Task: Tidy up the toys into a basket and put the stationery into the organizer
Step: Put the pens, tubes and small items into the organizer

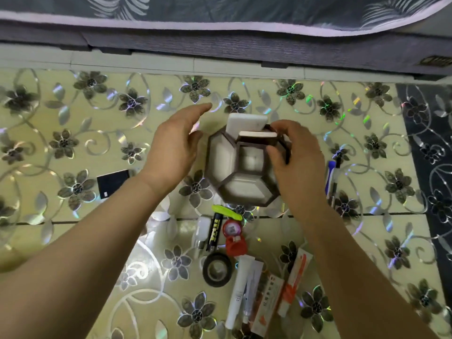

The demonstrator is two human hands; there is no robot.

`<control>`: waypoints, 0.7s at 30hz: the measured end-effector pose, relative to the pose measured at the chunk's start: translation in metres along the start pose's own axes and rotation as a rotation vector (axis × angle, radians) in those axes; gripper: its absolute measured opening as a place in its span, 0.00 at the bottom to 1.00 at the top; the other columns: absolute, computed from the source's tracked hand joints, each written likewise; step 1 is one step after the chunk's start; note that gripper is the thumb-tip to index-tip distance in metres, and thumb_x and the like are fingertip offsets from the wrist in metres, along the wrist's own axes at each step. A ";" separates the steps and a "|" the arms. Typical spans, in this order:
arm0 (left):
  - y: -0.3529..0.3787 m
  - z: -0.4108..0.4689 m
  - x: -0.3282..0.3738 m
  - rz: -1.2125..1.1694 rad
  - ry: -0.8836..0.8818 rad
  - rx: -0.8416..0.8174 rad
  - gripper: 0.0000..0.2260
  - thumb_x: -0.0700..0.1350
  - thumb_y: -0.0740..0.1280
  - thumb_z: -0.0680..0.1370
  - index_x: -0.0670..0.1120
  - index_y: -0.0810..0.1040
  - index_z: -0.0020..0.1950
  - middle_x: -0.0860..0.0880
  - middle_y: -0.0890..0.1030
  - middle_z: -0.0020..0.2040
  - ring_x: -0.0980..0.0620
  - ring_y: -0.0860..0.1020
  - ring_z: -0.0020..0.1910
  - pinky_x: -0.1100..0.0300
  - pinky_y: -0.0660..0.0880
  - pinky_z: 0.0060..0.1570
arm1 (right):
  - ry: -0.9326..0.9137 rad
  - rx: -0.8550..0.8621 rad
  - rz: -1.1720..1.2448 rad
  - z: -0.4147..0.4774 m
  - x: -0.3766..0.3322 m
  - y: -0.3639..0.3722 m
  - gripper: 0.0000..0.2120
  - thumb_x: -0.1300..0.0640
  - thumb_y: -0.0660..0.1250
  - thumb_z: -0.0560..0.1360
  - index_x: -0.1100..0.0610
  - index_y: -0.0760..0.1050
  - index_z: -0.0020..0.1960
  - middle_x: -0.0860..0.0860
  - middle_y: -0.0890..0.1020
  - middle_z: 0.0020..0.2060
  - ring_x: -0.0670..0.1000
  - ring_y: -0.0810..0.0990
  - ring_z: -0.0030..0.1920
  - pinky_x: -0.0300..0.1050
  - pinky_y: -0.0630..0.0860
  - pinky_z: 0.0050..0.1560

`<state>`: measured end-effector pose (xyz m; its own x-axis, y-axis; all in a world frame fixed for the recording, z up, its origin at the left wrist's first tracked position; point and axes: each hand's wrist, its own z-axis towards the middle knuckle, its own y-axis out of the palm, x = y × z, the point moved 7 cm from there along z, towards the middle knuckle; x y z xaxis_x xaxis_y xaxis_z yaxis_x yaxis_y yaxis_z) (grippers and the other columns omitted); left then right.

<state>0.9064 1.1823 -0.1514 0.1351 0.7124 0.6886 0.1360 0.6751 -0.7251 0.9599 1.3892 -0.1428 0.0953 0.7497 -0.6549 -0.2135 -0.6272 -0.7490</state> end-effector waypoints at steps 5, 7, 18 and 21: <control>-0.069 -0.065 -0.069 0.133 -0.270 0.145 0.26 0.33 0.66 0.73 0.49 0.70 0.70 0.47 0.74 0.67 0.41 0.77 0.56 0.54 0.72 0.59 | -0.100 -0.030 0.012 -0.048 -0.066 0.013 0.16 0.64 0.67 0.74 0.54 0.75 0.61 0.49 0.77 0.56 0.50 0.72 0.57 0.37 0.66 0.53; -0.081 -0.099 -0.107 0.211 -0.423 0.100 0.27 0.36 0.68 0.73 0.47 0.68 0.71 0.43 0.74 0.66 0.40 0.77 0.54 0.52 0.70 0.57 | -0.109 -0.140 0.107 -0.072 -0.092 0.040 0.16 0.64 0.66 0.75 0.53 0.75 0.62 0.48 0.76 0.57 0.48 0.74 0.57 0.38 0.69 0.54; -0.048 -0.156 -0.158 -0.022 -0.724 -0.108 0.26 0.57 0.57 0.65 0.43 0.74 0.57 0.40 0.81 0.50 0.39 0.78 0.50 0.52 0.75 0.46 | 0.244 -0.711 0.016 -0.135 -0.138 0.216 0.20 0.62 0.59 0.78 0.60 0.64 0.70 0.56 0.71 0.65 0.59 0.70 0.64 0.48 0.67 0.56; -0.050 -0.163 -0.166 -0.208 -0.827 -0.084 0.24 0.53 0.62 0.66 0.44 0.74 0.58 0.41 0.82 0.48 0.39 0.81 0.46 0.47 0.78 0.47 | 0.305 -0.717 0.031 -0.138 -0.132 0.222 0.22 0.64 0.59 0.77 0.56 0.65 0.70 0.53 0.68 0.67 0.56 0.68 0.66 0.45 0.66 0.58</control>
<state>1.0371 0.9996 -0.2286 -0.6554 0.5084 0.5586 0.1555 0.8146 -0.5588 1.0344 1.1221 -0.2368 0.3851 0.7035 -0.5973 0.4508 -0.7082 -0.5434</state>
